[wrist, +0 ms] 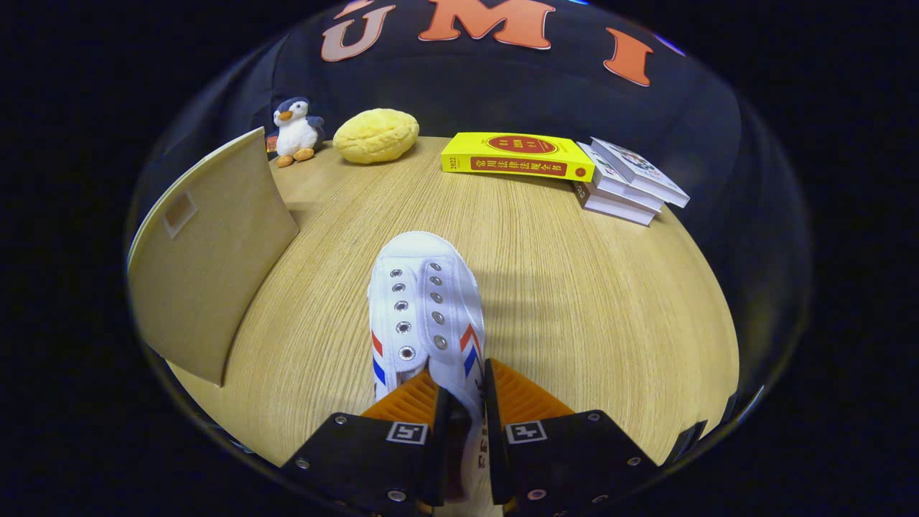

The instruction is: Open the storage box then place both shoes into the box .Put the left shoe in first, then the right shoe, with the right side of both shoes facing outward in a uniform manner.

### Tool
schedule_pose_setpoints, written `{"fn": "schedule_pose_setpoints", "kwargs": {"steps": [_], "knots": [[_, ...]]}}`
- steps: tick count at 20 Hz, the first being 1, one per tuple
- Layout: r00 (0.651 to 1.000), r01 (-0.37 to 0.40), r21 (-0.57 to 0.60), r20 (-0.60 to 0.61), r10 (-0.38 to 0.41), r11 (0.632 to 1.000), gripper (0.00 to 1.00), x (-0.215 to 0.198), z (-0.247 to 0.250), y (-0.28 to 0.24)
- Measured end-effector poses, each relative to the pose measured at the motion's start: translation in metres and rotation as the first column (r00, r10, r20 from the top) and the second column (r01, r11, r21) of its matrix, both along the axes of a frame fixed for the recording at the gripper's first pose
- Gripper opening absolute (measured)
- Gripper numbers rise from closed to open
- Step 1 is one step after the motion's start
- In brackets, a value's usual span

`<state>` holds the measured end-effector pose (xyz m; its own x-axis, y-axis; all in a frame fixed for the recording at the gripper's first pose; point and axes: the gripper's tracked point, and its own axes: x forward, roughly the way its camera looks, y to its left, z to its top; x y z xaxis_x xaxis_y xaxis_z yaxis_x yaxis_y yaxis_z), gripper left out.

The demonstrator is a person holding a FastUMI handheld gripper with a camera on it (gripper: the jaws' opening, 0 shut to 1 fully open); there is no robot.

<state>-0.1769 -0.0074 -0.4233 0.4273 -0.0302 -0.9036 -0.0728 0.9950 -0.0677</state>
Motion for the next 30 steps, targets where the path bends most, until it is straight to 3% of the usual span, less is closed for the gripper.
{"fn": "schedule_pose_setpoints", "kwargs": {"steps": [3, 6, 7, 15, 21, 30], "knots": [[1.000, -0.004, 0.026, -0.011, 0.005, 1.000, 0.25, 0.004, -0.002, -0.002], [0.998, 0.062, 0.062, -0.035, -0.060, 0.996, 0.02, 0.005, 0.000, -0.005], [0.996, 0.080, 0.083, -0.037, -0.077, 0.993, 0.01, 0.007, 0.004, -0.002], [0.983, 0.166, 0.226, 0.041, -0.179, 0.960, 0.00, 0.044, 0.054, 0.027], [0.978, 0.154, 0.246, 0.099, -0.183, 0.957, 0.00, 0.054, 0.086, 0.040], [0.947, 0.068, 0.360, 0.270, -0.174, 0.930, 0.00, 0.100, 0.211, 0.096]]}}
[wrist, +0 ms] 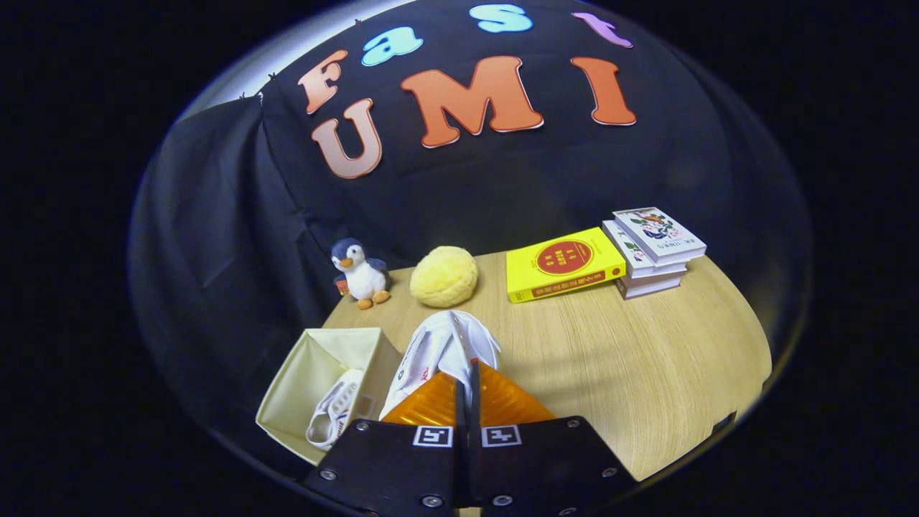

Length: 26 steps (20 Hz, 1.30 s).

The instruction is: Open the storage box then place both shoes into the box .Put the left shoe in first, then the right shoe, with the right side of both shoes facing outward in a uniform manner.

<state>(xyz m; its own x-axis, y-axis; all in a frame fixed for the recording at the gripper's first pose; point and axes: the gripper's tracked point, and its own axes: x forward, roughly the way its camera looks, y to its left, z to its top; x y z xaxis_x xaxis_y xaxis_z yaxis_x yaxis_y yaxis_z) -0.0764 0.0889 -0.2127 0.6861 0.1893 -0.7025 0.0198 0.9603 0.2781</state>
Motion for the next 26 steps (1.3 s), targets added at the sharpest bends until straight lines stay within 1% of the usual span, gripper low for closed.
{"fn": "schedule_pose_setpoints", "kwargs": {"steps": [5, 9, 11, 14, 16, 21, 23, 25, 26], "knots": [[0.998, -0.060, 0.039, 0.036, 0.059, 0.997, 0.00, 0.005, 0.037, 0.054], [0.995, -0.102, 0.057, 0.002, 0.102, 0.993, 0.00, -0.002, 0.036, 0.102], [0.994, -0.101, 0.059, -0.025, 0.102, 0.993, 0.00, -0.009, 0.029, 0.123], [0.994, -0.082, 0.060, -0.065, 0.086, 0.995, 0.00, -0.017, 0.015, 0.153], [0.994, -0.063, 0.047, -0.082, 0.067, 0.997, 0.00, -0.017, -0.004, 0.168], [0.990, 0.007, -0.039, -0.140, -0.013, 0.999, 0.00, -0.018, -0.031, 0.181], [0.978, 0.029, -0.058, -0.206, -0.041, 0.998, 0.01, -0.025, -0.047, 0.183], [0.959, 0.006, -0.081, -0.281, -0.029, 0.997, 0.03, -0.035, -0.067, 0.186], [0.950, -0.005, -0.076, -0.312, -0.019, 0.997, 0.08, -0.043, -0.074, 0.191]]}}
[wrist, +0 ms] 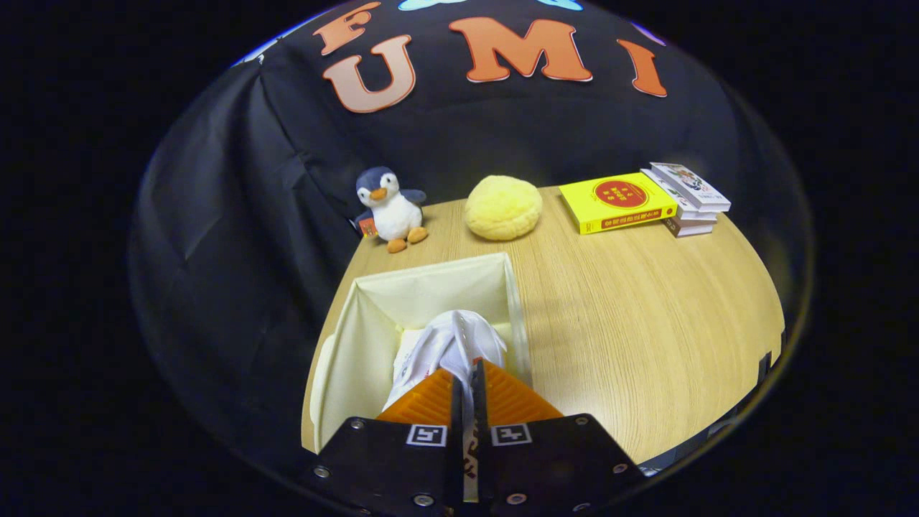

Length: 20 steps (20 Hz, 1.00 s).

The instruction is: Open the storage box then place both shoes into the box .Put the left shoe in first, then the right shoe, with the right side of both shoes facing outward in a uniform manner.

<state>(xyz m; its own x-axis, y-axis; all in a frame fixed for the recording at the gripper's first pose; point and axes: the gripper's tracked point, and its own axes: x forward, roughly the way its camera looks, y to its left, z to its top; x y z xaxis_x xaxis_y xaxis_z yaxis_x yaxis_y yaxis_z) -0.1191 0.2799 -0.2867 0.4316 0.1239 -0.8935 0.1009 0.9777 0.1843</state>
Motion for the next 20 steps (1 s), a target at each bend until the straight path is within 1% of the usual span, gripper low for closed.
{"fn": "schedule_pose_setpoints", "kwargs": {"steps": [1, 2, 3, 4, 5, 7, 8, 9, 10, 11, 12, 15, 16, 19, 20], "knots": [[0.999, -0.013, -0.010, -0.030, 0.013, 1.000, 0.11, -0.008, -0.006, -0.002], [0.999, -0.035, 0.000, -0.037, 0.035, 0.999, 0.20, -0.012, -0.006, 0.000], [0.999, -0.048, 0.041, 0.008, 0.048, 0.998, 0.25, -0.004, 0.005, 0.009], [0.997, -0.062, 0.060, 0.058, 0.058, 0.996, 0.34, 0.006, 0.013, 0.014], [0.992, -0.079, 0.061, 0.098, 0.073, 0.995, 0.36, 0.016, 0.024, 0.013], [0.984, -0.101, 0.067, 0.154, 0.089, 0.993, 0.45, 0.029, 0.044, 0.006], [0.980, -0.098, 0.072, 0.182, 0.084, 0.993, 0.52, 0.037, 0.053, 0.002], [0.977, -0.093, 0.075, 0.201, 0.076, 0.993, 0.56, 0.042, 0.061, -0.005], [0.973, -0.085, 0.073, 0.222, 0.067, 0.994, 0.63, 0.049, 0.070, -0.015], [0.968, -0.078, 0.071, 0.246, 0.058, 0.994, 0.66, 0.057, 0.078, -0.025], [0.961, -0.072, 0.067, 0.272, 0.051, 0.995, 0.70, 0.065, 0.087, -0.034], [0.934, -0.066, 0.035, 0.355, 0.049, 0.997, 0.75, 0.084, 0.112, -0.070], [0.922, -0.065, 0.021, 0.384, 0.052, 0.998, 0.78, 0.090, 0.121, -0.082], [0.887, -0.061, -0.029, 0.456, 0.067, 0.998, 0.82, 0.102, 0.145, -0.116], [0.868, -0.061, -0.040, 0.490, 0.073, 0.997, 0.82, 0.108, 0.156, -0.126]]}}
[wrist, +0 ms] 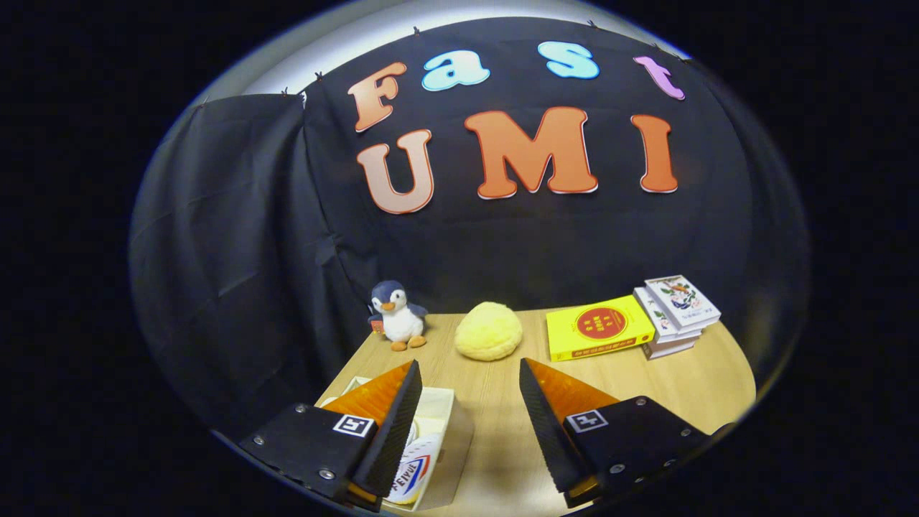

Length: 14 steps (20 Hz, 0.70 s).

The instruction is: Open the storage box then place both shoes into the box .Put the left shoe in first, then the right shoe, with the right side of both shoes facing outward in a uniform manner.

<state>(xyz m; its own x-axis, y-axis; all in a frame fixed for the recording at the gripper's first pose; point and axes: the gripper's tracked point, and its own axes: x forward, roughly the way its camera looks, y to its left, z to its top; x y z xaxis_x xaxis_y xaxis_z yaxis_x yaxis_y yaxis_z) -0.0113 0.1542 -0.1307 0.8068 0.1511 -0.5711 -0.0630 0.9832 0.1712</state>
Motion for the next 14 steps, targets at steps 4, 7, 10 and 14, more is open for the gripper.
{"fn": "schedule_pose_setpoints", "kwargs": {"steps": [4, 7, 10, 14], "knots": [[0.987, 0.015, -0.067, 0.159, -0.004, 0.998, 0.84, 0.018, 0.043, -0.044], [0.971, 0.024, -0.088, 0.237, -0.003, 0.996, 0.84, 0.027, 0.070, -0.065], [0.955, 0.041, -0.083, 0.295, -0.015, 0.996, 0.84, 0.032, 0.095, -0.083], [0.934, 0.049, -0.062, 0.355, -0.024, 0.997, 0.84, 0.033, 0.125, -0.094]]}}
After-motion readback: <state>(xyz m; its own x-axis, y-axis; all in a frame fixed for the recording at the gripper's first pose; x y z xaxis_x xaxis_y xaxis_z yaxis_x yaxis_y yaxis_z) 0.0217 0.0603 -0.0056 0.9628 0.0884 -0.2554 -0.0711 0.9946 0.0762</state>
